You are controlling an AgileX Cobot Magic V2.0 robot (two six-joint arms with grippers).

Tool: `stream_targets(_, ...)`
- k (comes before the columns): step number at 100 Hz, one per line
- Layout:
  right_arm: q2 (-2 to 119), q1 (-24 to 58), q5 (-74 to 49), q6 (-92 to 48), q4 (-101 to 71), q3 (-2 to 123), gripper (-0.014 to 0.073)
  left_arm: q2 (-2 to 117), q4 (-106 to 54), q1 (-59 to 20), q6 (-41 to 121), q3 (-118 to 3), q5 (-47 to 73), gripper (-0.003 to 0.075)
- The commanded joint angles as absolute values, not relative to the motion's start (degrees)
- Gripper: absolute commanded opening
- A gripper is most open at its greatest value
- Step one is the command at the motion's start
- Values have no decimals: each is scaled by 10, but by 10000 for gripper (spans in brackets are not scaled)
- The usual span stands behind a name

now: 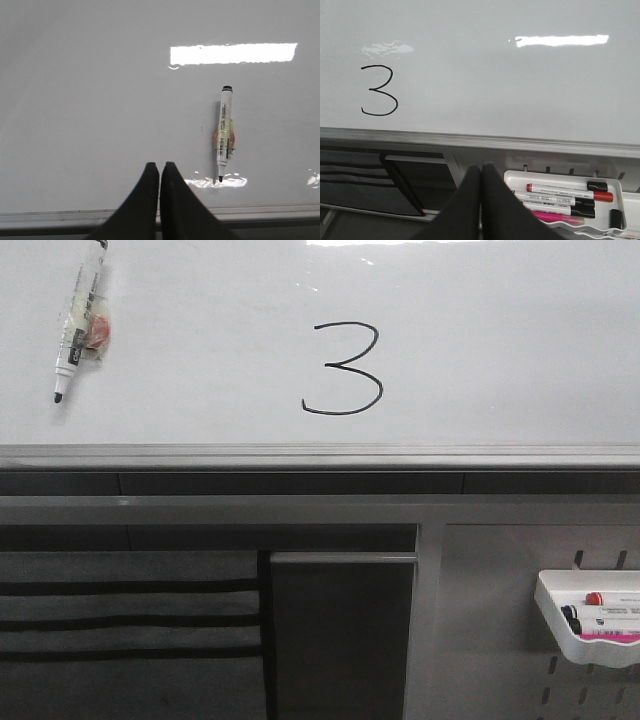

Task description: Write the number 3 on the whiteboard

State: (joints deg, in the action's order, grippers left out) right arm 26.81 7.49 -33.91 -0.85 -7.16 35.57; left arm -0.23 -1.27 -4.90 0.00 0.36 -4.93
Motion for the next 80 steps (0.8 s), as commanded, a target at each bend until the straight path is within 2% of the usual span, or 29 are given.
stream_targets(1, 271, 71, -294, -12, -74, 371, -69, -19, -39, -48, 13, 7, -94, -20)
stream_targets(10, 271, 71, -294, -12, -74, 371, -69, -19, -77, -48, 62, 7, -95, -20)
stream_targets(80, 271, 71, -294, -12, -74, 371, -69, -19, -66, -48, 62, 7, -95, -20)
